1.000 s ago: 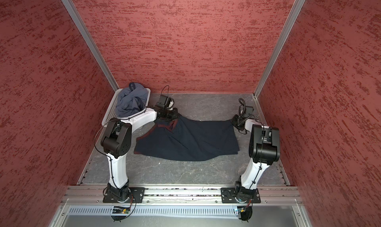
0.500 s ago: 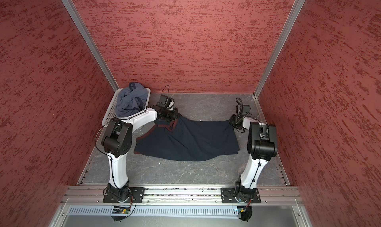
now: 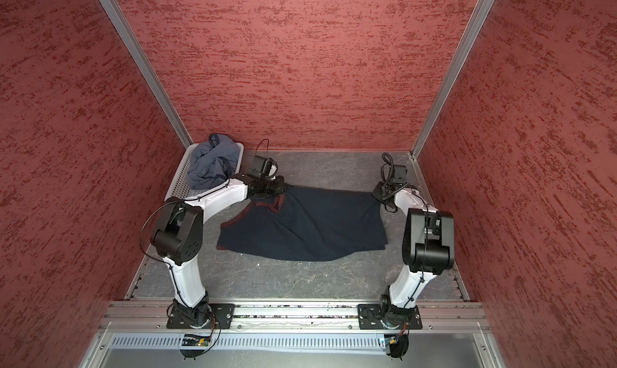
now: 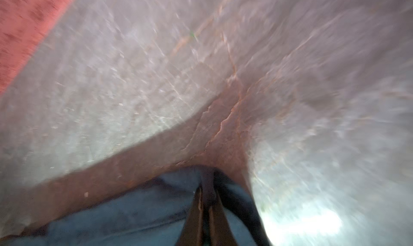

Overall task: Fold and stack tank tops
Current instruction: Smooth out the tank top at the center of the table.

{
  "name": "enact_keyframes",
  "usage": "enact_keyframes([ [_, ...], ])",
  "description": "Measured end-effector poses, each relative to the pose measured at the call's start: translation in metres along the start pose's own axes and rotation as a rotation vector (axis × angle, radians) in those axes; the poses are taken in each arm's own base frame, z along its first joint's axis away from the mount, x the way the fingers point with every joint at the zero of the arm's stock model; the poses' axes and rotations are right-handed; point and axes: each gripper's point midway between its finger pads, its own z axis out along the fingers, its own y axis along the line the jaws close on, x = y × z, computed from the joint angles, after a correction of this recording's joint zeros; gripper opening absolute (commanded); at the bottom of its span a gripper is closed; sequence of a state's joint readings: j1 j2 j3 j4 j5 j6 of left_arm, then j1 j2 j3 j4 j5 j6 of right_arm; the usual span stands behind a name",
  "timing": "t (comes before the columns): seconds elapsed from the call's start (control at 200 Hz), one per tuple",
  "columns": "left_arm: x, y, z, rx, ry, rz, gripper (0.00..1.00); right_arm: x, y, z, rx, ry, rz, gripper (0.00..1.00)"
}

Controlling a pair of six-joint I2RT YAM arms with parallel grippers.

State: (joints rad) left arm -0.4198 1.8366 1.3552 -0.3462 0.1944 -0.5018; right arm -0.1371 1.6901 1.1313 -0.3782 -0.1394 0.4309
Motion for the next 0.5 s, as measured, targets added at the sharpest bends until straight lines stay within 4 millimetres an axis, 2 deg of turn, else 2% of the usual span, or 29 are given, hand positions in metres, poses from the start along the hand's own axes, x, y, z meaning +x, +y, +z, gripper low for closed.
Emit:
enact_keyframes([
  [0.13, -0.017, -0.019, -0.05, 0.06, -0.126, 0.024, 0.0, -0.02, 0.018, -0.059, -0.045, -0.12, -0.032, 0.03],
  [0.371, -0.036, -0.055, -0.142, 0.168, -0.312, 0.088, 0.0, -0.028, 0.046, -0.162, -0.161, -0.273, -0.072, 0.0],
  [0.446, -0.038, -0.07, -0.183, 0.207, -0.379, 0.128, 0.0, -0.031, 0.057, -0.196, -0.209, -0.311, -0.088, 0.0],
  [0.501, -0.037, -0.082, -0.217, 0.235, -0.437, 0.168, 0.0, -0.035, 0.068, -0.228, -0.255, -0.36, -0.104, 0.0],
])
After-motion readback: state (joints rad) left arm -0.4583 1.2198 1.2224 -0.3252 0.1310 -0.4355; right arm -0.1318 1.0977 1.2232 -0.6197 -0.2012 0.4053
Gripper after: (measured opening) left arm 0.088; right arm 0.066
